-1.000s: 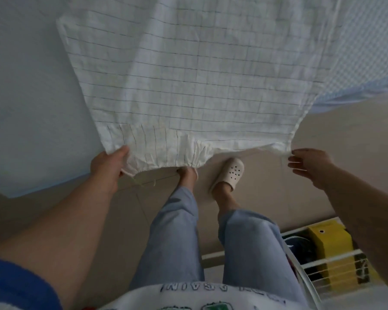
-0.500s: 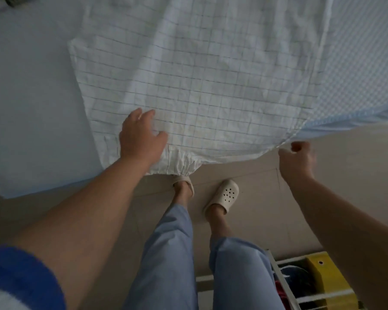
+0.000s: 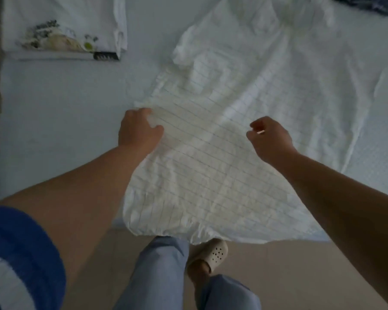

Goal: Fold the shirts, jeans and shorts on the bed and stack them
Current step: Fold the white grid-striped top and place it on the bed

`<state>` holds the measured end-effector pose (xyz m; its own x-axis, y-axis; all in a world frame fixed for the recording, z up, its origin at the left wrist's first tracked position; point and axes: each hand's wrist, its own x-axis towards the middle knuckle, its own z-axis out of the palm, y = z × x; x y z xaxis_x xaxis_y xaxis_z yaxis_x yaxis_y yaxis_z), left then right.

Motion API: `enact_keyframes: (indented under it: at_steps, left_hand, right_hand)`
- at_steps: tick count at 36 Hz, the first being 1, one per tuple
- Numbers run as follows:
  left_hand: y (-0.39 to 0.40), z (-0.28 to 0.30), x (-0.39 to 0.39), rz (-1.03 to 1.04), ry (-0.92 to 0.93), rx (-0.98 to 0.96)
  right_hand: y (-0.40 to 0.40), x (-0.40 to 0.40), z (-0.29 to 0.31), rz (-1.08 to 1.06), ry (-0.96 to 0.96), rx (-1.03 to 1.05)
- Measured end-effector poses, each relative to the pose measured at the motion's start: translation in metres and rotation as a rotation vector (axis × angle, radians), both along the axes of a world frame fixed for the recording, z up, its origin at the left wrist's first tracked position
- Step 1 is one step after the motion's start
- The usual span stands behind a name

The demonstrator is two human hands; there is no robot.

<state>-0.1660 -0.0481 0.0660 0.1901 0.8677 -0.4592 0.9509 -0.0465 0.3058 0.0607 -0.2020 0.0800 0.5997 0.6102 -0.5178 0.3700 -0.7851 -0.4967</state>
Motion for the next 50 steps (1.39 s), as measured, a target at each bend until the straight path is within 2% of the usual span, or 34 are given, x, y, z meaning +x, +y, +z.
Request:
enact_keyframes:
  at_steps: [6, 11, 14, 17, 20, 23, 27, 31, 36, 41, 46, 48, 50]
  left_hand:
    - [0.037, -0.011, -0.002, 0.206, -0.114, 0.04]
    - [0.058, -0.026, -0.009, 0.432, -0.285, -0.151]
    - [0.066, -0.032, -0.014, 0.511, -0.336, -0.239]
    - [0.077, -0.03, -0.016, 0.64, -0.375, -0.374]
    - [0.085, -0.028, -0.016, 0.731, -0.489, -0.475]
    - [0.088, -0.028, -0.018, 0.749, -0.628, -0.409]
    - [0.085, -0.03, -0.026, 0.745, -0.652, -0.118]
    - [0.088, -0.042, -0.031, 0.693, -0.562, 0.073]
    - [0.1, -0.05, -0.028, 0.568, -0.384, 0.174]
    - [0.107, -0.036, -0.013, 0.234, -0.294, 0.336]
    - [0.138, -0.026, 0.029, -0.182, -0.451, 0.391]
    - [0.153, -0.032, 0.044, -0.28, -0.375, 0.309]
    - [0.168, -0.043, 0.057, -0.322, -0.24, 0.211]
  right_hand:
    - [0.121, 0.003, -0.001, 0.258, -0.122, 0.017]
    - [0.204, -0.005, -0.006, 0.528, -0.246, 0.053]
    - [0.245, -0.014, -0.011, 0.708, -0.252, 0.073]
    - [0.277, -0.021, -0.019, 0.894, -0.347, -0.119]
    - [0.293, -0.025, -0.018, 1.035, -0.432, -0.31]
    - [0.304, -0.025, -0.013, 1.174, -0.411, -0.315]
    - [0.318, -0.023, -0.002, 1.044, -0.185, -0.041]
    - [0.331, -0.035, -0.016, 0.871, -0.057, 0.118]
    - [0.335, -0.058, -0.044, 0.752, -0.035, 0.213]
    - [0.325, -0.053, -0.046, 0.744, -0.147, 0.341]
    - [0.287, -0.021, -0.038, 0.701, -0.405, 0.503]
    - [0.271, -0.008, -0.047, 0.786, -0.441, 0.382]
    - [0.26, 0.005, -0.062, 0.923, -0.395, 0.08]
